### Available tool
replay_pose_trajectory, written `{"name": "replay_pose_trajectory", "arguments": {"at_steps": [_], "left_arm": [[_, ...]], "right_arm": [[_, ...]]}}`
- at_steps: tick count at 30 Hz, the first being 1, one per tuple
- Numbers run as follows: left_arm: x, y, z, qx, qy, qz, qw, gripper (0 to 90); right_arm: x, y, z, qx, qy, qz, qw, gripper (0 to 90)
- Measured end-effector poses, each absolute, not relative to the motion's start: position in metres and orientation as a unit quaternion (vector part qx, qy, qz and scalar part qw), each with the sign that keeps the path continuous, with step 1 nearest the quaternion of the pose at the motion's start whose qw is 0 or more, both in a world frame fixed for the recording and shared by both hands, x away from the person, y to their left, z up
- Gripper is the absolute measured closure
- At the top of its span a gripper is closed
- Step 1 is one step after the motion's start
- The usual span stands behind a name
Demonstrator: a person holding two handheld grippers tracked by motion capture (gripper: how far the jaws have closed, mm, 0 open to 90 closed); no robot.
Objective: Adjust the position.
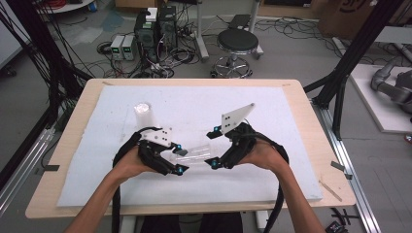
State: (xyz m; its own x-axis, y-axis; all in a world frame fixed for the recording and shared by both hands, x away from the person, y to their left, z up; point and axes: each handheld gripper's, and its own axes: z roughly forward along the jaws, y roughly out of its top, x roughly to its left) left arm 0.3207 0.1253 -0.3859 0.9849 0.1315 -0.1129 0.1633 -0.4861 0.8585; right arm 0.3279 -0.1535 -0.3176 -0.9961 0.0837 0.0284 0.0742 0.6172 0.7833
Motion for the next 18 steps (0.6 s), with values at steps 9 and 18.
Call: {"name": "replay_pose_trajectory", "arguments": {"at_steps": [9,18], "left_arm": [[0.319,0.147,-0.389,0.796,0.104,0.000,0.596,41.8],[0.318,0.152,-0.393,0.762,0.103,-0.003,0.640,41.8]], "right_arm": [[0.330,-0.173,-0.327,0.065,0.847,0.528,-0.002,14.5],[0.328,-0.178,-0.346,0.073,0.822,0.565,-0.003,14.8]]}}
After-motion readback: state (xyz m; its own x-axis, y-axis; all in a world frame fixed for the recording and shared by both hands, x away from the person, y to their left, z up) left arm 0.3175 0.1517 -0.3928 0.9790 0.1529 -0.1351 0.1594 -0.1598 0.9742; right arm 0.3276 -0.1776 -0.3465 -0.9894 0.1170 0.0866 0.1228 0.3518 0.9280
